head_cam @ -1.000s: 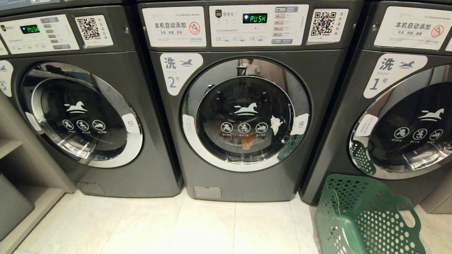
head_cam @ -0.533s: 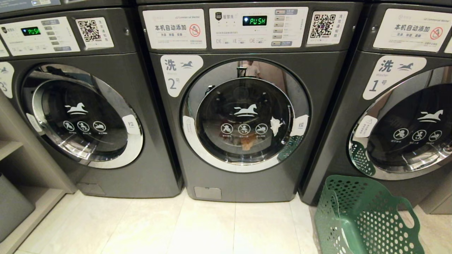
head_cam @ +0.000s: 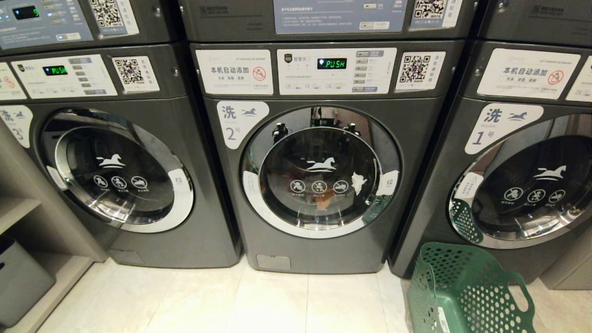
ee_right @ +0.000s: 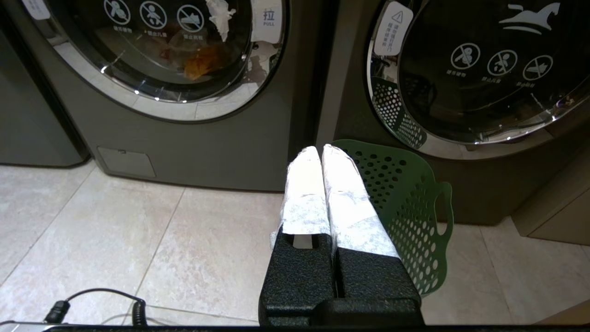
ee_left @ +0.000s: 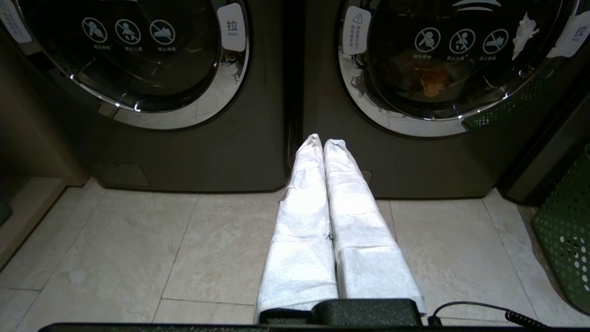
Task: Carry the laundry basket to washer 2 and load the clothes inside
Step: Press the washing machine switch
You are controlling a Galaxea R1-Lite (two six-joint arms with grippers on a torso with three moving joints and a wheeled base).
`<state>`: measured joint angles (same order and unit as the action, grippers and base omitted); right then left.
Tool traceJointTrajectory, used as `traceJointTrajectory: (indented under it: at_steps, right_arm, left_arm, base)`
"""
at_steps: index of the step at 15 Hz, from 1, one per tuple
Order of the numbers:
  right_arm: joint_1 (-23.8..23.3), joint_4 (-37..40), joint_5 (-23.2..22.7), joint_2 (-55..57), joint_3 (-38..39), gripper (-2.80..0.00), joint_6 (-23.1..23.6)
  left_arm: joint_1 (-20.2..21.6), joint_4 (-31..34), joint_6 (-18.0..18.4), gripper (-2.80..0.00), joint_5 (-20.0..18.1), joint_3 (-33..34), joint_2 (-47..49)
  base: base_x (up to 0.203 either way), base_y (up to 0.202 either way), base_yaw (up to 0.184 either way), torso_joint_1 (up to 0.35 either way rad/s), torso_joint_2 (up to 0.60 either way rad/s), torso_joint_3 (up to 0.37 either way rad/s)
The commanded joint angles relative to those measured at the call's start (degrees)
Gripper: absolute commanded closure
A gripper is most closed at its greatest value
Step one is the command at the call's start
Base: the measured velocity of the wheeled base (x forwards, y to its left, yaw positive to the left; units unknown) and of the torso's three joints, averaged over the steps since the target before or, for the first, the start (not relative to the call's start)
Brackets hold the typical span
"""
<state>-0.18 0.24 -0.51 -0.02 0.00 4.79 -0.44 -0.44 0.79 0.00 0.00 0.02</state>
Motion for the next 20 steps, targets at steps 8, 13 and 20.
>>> traceJointTrajectory:
  at_steps: [8,13,20]
  right_arm:
    - [0.0,0.0,0.1,0.1,0.0,0.0,0.0]
    - [0.0,0.0,0.1,0.1,0.0,0.0,0.0]
    - [0.0,-0.2,-0.2,0.1,0.0,0.0,-0.1]
  left_arm:
    - [0.0,0.0,-0.1,0.0,0.0,0.0,-0.1]
    - [0.0,0.0,0.1,0.0,0.0,0.0,-0.1]
    - [0.0,-0.1,0.1,0.0,0.1,0.0,-0.1]
  base:
    - [0.0,0.0,0.0,0.159,-0.47,-0.312]
    - [0.0,0.0,0.0,0.198,-0.5,-0.307]
    - [0.0,0.0,0.0,0.049,-0.11,-0.137]
